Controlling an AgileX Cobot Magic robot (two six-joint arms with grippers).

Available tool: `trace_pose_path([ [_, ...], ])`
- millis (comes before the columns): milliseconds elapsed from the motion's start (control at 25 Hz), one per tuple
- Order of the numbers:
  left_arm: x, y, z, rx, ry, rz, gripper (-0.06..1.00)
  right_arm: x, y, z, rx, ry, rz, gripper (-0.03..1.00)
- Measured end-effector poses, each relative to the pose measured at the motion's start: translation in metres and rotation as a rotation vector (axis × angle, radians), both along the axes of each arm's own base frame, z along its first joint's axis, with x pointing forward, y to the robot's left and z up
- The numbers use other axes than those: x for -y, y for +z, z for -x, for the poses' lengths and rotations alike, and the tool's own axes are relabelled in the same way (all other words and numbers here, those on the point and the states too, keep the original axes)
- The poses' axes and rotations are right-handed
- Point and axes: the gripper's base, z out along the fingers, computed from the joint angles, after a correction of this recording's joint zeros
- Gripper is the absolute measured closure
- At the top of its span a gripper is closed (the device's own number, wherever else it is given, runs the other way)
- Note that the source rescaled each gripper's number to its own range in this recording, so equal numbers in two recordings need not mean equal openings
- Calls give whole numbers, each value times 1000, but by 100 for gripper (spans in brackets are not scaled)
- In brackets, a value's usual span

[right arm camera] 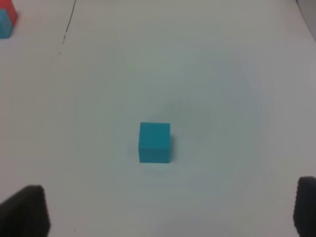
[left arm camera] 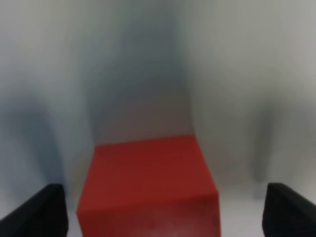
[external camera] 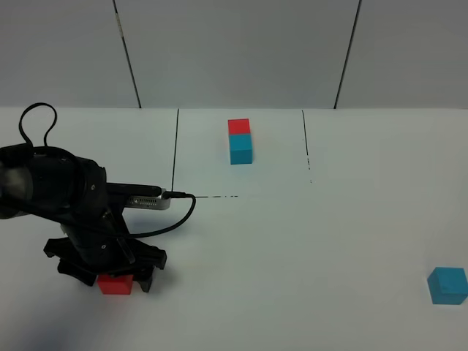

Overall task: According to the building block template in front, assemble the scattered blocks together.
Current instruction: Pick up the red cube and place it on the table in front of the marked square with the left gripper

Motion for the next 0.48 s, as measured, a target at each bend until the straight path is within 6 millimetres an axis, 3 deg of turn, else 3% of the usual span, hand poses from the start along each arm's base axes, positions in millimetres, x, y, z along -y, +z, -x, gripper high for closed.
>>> trace_pose_path([
  [120,0,0,0,-3,17,-2,42,0,0,0,0,0,0,-3],
  [200,0,0,0,-4,33,-4,63,0,0,0,0,0,0,-3],
  [280,-1,0,0,-5,41,-7,92,0,0,0,0,0,0,-3],
  [480,-3,3,0,-41,-5,-48,94,0,0,0,0,0,0,-3],
])
